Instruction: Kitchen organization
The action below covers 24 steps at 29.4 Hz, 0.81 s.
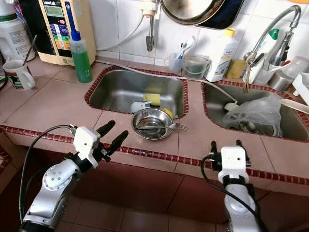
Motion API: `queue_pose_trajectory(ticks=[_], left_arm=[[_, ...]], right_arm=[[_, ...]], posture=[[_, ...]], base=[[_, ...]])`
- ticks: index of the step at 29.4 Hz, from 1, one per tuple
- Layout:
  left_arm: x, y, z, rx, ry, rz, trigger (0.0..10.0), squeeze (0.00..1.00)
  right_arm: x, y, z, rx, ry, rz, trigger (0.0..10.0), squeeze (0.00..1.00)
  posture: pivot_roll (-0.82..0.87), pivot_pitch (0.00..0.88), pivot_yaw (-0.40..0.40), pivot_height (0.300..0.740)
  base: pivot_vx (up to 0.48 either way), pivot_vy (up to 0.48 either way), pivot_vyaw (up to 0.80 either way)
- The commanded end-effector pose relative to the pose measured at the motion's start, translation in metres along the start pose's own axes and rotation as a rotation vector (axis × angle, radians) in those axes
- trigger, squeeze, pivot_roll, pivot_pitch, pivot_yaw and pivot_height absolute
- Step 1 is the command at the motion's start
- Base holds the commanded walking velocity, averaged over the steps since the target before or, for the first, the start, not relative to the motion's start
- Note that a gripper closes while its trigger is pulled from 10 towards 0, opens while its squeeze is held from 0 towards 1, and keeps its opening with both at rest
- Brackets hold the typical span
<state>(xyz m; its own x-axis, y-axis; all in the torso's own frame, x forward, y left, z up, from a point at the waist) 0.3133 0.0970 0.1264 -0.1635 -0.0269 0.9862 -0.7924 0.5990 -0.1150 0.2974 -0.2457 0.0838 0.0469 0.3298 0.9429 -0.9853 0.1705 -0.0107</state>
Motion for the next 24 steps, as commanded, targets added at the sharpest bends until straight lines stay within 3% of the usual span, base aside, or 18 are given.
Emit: queue_pose_trajectory(ticks=[1, 7, 11, 13, 24], left_arm=[[0.014, -0.007, 0.001, -0.011, -0.012, 0.039, 10.0, 0.0], [0.024, -0.013, 0.007, -0.037, -0.024, 0.058, 10.0, 0.0], [0.024, -0.015, 0.013, -0.06, -0.032, 0.05, 10.0, 0.0], [0.025, -0.018, 0.023, -0.089, -0.03, 0.043, 10.0, 0.0], [0.033, -0.023, 0.042, -0.146, -0.018, 0.04, 10.0, 0.0]], right_arm=[[0.013, -0.006, 0.007, -0.005, 0.005, 0.029, 10.0, 0.0], [0.024, -0.017, -0.003, 0.093, 0.04, 0.031, 10.0, 0.0], [0.022, -0.02, -0.009, 0.136, 0.065, 0.018, 10.0, 0.0], [0.016, -0.027, -0.014, 0.186, 0.087, -0.013, 10.0, 0.0], [0.018, -0.047, -0.018, 0.26, 0.108, -0.053, 10.0, 0.0]], posture=[[0.04, 0.0, -0.043, 0.74], [0.04, 0.0, -0.043, 0.74], [0.05, 0.0, -0.045, 0.74], [0.05, 0.0, -0.046, 0.74], [0.06, 0.0, -0.052, 0.74]], base=[[0.0, 0.0, 0.0], [0.0, 0.0, 0.0], [0.0, 0.0, 0.0], [0.0, 0.0, 0.0], [0.0, 0.0, 0.0]])
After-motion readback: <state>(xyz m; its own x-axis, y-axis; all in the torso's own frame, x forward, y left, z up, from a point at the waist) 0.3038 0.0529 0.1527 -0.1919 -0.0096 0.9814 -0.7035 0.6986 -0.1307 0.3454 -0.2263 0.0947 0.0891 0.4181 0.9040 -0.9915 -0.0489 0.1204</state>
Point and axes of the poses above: a point about 5 cm out from each wrist's last joint towards the gripper, its own y axis pointing back from the gripper into the wrist, its own x axis along the axis of the wrist's last joint, z = x × y, the point moved 4 cm from there along -y, pointing out of the wrist towards the gripper, and after that the axes turned 2 degrees about y, right-handed, at the moved point
